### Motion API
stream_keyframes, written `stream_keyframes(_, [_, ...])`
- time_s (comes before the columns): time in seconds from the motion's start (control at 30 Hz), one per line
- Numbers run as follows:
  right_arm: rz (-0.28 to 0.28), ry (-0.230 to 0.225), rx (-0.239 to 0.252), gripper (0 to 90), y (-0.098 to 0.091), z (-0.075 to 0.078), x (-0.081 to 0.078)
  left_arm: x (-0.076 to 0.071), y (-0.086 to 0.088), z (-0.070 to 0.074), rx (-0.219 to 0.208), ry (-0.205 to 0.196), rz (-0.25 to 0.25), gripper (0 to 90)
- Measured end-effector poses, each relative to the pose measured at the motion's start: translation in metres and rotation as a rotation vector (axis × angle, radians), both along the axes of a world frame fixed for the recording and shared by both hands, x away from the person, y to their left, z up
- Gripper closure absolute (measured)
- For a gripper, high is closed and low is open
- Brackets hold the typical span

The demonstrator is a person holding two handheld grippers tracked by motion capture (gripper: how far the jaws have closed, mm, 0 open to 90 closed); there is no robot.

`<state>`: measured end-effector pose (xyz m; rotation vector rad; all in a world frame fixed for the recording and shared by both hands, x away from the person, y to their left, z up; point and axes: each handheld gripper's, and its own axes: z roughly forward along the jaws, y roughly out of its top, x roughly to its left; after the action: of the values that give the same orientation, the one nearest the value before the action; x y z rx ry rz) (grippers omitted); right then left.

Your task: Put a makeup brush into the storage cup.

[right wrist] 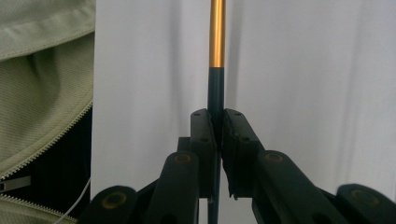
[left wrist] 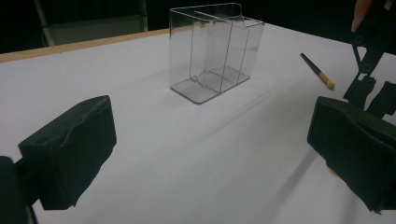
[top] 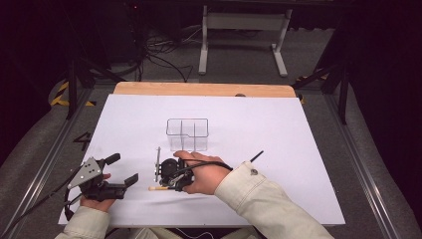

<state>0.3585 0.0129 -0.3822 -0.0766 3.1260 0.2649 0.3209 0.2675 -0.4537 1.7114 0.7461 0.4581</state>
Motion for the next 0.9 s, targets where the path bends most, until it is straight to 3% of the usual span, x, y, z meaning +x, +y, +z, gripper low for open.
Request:
stream_keyframes(0.27, [-0.008, -0.02, 0.066, 83.3, -0.006, 0.014, -0.003, 0.0, 0.0, 0.0, 0.002, -0.005, 0.002, 1.9])
stream_keyframes(0.67, [-0.049, 0.005, 0.177, 83.3, -0.02, 0.03, 0.001, 0.0, -0.001, 0.0, 0.001, -0.003, -0.003, 1.9])
stream_keyframes(0.9, [-0.07, 0.007, 0.279, 83.3, -0.032, 0.039, 0.004, 0.0, -0.001, 0.0, 0.002, -0.001, -0.003, 1.9])
